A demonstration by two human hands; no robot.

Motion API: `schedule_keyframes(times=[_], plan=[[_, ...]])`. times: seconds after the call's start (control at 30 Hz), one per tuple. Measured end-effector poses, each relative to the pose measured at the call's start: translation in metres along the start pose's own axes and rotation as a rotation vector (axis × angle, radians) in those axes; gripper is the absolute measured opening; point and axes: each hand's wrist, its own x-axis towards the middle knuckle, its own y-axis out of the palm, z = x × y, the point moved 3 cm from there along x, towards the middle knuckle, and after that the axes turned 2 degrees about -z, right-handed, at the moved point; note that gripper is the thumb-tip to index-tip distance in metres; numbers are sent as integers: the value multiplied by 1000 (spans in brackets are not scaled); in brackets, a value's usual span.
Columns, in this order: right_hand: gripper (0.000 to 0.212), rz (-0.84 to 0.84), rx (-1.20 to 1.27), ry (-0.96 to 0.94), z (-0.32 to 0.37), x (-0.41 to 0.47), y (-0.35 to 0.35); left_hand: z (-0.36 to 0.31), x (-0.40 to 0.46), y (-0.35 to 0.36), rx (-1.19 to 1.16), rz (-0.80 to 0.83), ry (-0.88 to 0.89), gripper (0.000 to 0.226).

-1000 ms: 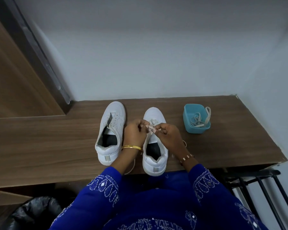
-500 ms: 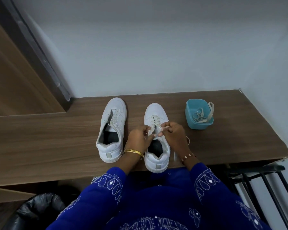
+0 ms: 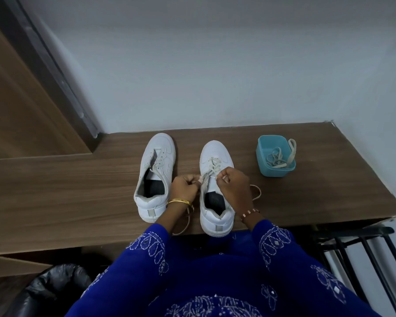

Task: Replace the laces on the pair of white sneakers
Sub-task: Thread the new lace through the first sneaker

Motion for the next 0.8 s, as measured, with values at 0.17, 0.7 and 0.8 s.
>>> schedule_keyframes(times=[0.17,0.7,0.8], plan=[[9,42,-56,-38,8,-3,7,2,-4,2,-113,9,-21,19],[11,64,-81,-79,9,-9,5,-8,-23,-3,-296,25,-67,17],[10,67,-60,-56,8,-11,5,-7,-28,-2,-350,14,-79,17]])
